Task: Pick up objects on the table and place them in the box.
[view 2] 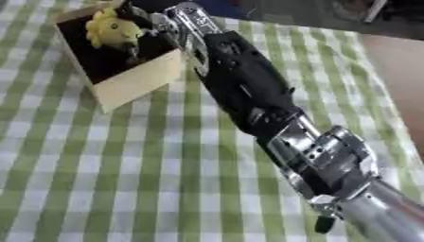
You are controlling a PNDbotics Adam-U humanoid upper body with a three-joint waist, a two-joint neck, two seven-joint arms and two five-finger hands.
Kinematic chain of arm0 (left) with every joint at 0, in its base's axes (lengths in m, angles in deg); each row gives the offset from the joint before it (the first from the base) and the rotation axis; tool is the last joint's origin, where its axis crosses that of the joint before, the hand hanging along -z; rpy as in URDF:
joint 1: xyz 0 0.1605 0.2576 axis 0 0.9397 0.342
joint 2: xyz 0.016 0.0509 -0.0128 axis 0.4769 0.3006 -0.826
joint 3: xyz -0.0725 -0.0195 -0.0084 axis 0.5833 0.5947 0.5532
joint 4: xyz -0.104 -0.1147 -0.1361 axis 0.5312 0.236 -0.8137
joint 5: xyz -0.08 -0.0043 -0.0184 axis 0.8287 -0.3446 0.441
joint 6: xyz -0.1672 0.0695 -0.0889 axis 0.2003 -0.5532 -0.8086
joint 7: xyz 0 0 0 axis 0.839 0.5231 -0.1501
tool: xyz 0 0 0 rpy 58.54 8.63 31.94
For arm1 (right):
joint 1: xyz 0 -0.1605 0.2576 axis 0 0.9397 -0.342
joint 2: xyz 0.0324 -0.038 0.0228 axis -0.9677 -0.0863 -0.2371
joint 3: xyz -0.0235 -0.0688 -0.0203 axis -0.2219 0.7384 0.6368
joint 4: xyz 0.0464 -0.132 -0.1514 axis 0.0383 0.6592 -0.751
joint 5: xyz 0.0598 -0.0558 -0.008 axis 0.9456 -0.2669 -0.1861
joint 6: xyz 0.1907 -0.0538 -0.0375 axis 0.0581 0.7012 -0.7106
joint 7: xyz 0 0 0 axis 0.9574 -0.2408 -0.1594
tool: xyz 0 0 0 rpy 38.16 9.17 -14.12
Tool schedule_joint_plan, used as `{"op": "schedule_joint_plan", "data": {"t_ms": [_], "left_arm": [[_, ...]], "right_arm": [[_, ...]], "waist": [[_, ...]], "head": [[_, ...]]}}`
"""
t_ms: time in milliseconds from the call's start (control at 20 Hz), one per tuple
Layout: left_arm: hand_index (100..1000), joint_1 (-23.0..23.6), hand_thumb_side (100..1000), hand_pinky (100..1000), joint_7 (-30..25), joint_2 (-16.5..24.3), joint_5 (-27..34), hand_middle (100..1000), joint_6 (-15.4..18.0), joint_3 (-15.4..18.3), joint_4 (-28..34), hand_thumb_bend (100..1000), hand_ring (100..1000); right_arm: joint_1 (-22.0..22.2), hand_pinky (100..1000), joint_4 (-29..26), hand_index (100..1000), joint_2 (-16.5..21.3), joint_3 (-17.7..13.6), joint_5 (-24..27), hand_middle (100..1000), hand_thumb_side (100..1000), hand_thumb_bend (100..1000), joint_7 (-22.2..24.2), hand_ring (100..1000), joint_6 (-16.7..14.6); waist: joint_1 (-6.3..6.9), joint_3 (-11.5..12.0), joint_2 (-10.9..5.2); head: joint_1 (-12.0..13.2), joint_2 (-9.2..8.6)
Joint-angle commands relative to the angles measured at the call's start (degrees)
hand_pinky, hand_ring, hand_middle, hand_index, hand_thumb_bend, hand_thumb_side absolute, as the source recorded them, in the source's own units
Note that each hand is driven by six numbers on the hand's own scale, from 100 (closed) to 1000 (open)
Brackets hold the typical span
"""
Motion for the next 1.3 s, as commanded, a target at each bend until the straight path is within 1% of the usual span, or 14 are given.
{"op": "schedule_joint_plan", "data": {"t_ms": [50,100,200,350,600,650,950,1150,1300], "left_arm": [[767,-0.54,588,673,0.02,0.66,0.30,695,-0.17,0.27,0.78,433,715],[767,-0.48,588,673,0.02,0.65,0.29,695,-0.20,0.29,0.78,433,715],[767,-0.42,587,674,0.04,0.64,0.28,696,-0.24,0.32,0.78,433,715],[767,-0.36,586,673,0.09,0.67,0.29,695,-0.23,0.41,0.78,432,715],[767,-0.10,586,673,0.23,0.71,0.31,695,-0.27,0.62,0.78,433,715],[767,-0.09,586,674,0.26,0.72,0.31,696,-0.26,0.65,0.78,434,715],[766,0.16,587,674,0.35,0.76,0.29,696,-0.29,0.74,0.78,432,715],[766,0.40,587,674,0.42,0.84,0.15,696,-0.32,0.88,0.78,431,715],[767,0.68,587,674,0.59,0.95,-0.01,696,-0.34,1.04,0.78,431,715]], "right_arm": [[-1.12,818,0.02,844,-0.19,-0.77,-1.83,764,378,267,0.83,824,-0.43],[-1.21,820,-0.13,846,-0.21,-0.85,-1.93,767,397,282,0.98,826,-0.60],[-1.43,820,-0.49,841,-0.19,-0.86,-1.88,761,400,283,1.32,821,-0.88],[-1.68,817,-1.24,831,-0.11,-0.86,-1.20,750,368,243,1.49,811,-0.93],[-2.12,813,-4.04,828,0.89,-0.67,1.35,737,360,202,0.95,796,-0.29],[-2.25,812,-4.98,825,1.19,-0.71,2.05,730,360,180,0.63,787,-0.18],[-2.84,811,-12.34,829,3.58,-0.17,6.63,725,368,152,-1.28,778,1.26],[-2.75,812,-17.30,830,5.65,0.63,9.21,721,377,145,-0.45,776,2.90],[-2.20,810,-21.43,830,7.90,1.26,11.67,716,378,131,0.29,769,3.53]], "waist": [[0.56,-0.03,-1.18],[0.58,-0.11,-1.21],[0.67,-0.30,-1.30],[0.87,-0.53,-1.47],[1.21,-1.10,-1.75],[1.29,-1.24,-1.80],[1.79,-2.06,-1.94],[2.11,-2.54,-2.04],[2.28,-2.96,-2.12]], "head": [[-0.04,-0.14],[-0.03,-0.09],[0.04,-0.03],[0.24,-0.05],[0.76,0.13],[0.87,0.20],[1.65,0.55],[2.18,0.75],[2.75,1.03]]}}
